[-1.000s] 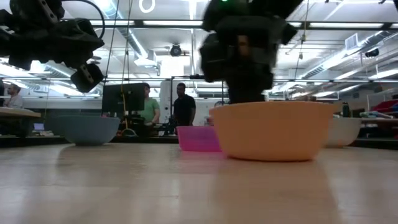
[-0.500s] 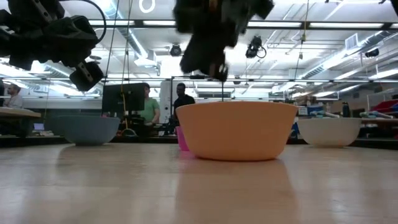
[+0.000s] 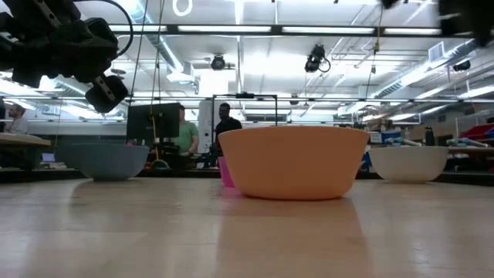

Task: Nest bowls inside each other
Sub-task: Stack the light green bowl on top of the orange bowl

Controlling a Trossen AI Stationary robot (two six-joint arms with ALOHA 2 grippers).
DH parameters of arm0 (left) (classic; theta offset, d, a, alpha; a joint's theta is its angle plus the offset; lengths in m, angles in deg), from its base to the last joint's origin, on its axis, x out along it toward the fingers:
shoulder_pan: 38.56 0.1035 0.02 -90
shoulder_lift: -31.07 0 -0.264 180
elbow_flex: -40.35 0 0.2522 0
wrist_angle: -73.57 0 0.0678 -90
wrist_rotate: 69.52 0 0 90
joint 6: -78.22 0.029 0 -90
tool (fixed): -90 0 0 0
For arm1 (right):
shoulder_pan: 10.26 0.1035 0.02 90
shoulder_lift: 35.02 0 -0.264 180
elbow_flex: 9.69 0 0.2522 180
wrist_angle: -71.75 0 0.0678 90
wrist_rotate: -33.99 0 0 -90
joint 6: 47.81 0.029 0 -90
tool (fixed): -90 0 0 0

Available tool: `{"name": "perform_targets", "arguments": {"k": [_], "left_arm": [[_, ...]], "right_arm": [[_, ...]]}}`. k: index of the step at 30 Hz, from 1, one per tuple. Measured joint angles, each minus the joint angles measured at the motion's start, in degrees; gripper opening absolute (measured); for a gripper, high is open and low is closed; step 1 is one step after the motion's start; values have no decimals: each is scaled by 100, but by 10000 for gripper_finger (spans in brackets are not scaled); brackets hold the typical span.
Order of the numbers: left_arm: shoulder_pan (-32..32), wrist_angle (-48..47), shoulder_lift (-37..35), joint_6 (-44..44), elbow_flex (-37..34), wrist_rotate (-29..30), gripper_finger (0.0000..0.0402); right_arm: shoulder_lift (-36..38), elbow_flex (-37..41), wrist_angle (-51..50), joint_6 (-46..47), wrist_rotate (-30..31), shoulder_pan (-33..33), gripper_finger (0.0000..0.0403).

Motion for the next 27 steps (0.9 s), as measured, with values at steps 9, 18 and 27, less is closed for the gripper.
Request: {"name": "perform_targets", "arguments": {"k": [9,18,27], "left_arm": [[0,2,-2,-184,0,-664,21],[0,13,0,-67,0,-881,21],[0,23,-2,-258,0,-1009,21]], "right_arm": [[-13,664,845,3336,-50,1589,0],[-319,638,1071,5979,61,2851,0],[-1377,784,1970,5746,261,2577,0]]}}
